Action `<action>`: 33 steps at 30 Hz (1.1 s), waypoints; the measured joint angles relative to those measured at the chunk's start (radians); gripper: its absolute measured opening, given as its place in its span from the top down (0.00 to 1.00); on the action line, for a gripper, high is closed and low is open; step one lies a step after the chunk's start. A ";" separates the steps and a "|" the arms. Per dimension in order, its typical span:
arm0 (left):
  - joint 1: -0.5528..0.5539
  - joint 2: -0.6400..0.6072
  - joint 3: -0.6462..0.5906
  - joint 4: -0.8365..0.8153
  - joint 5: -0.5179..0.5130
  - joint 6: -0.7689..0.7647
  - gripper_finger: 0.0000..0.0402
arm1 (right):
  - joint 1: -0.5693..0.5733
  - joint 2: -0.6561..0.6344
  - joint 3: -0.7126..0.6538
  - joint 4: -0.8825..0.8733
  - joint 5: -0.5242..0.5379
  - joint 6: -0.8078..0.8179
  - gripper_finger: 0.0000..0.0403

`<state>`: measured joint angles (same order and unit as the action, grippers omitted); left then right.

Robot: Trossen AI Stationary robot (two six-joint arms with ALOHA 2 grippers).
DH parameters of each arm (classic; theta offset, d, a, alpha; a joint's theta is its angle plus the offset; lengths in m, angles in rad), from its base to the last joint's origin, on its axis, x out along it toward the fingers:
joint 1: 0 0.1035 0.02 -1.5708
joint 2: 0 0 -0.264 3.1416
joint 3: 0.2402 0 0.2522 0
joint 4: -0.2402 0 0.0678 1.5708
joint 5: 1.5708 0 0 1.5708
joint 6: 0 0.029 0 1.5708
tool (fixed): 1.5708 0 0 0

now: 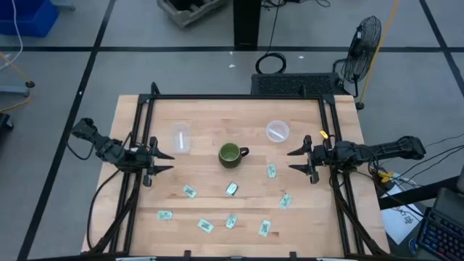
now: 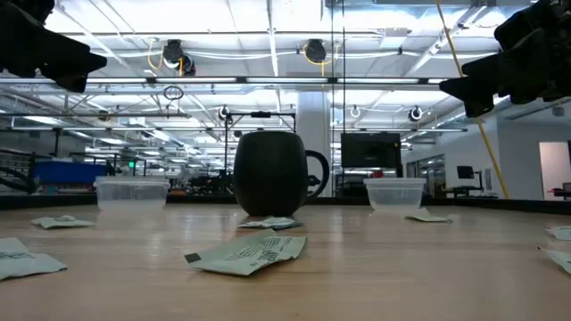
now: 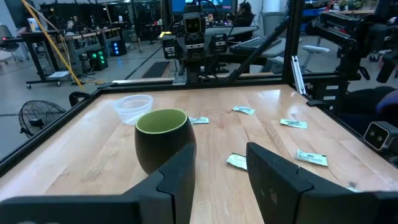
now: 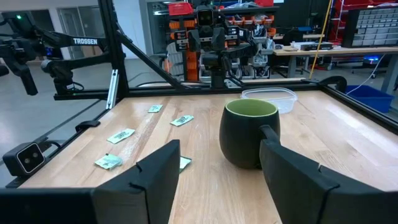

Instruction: Pick and place items into bin

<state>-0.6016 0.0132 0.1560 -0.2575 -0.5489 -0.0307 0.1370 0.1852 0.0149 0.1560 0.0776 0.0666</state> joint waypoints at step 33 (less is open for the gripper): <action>0.000 0.000 0.000 0.022 0.000 0.002 0.63 | 0.019 0.001 0.000 0.443 -0.003 0.334 0.47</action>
<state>-0.6014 0.0129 0.1558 -0.2351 -0.5494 -0.0289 0.1560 0.1860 0.0147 0.5987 0.0748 0.4005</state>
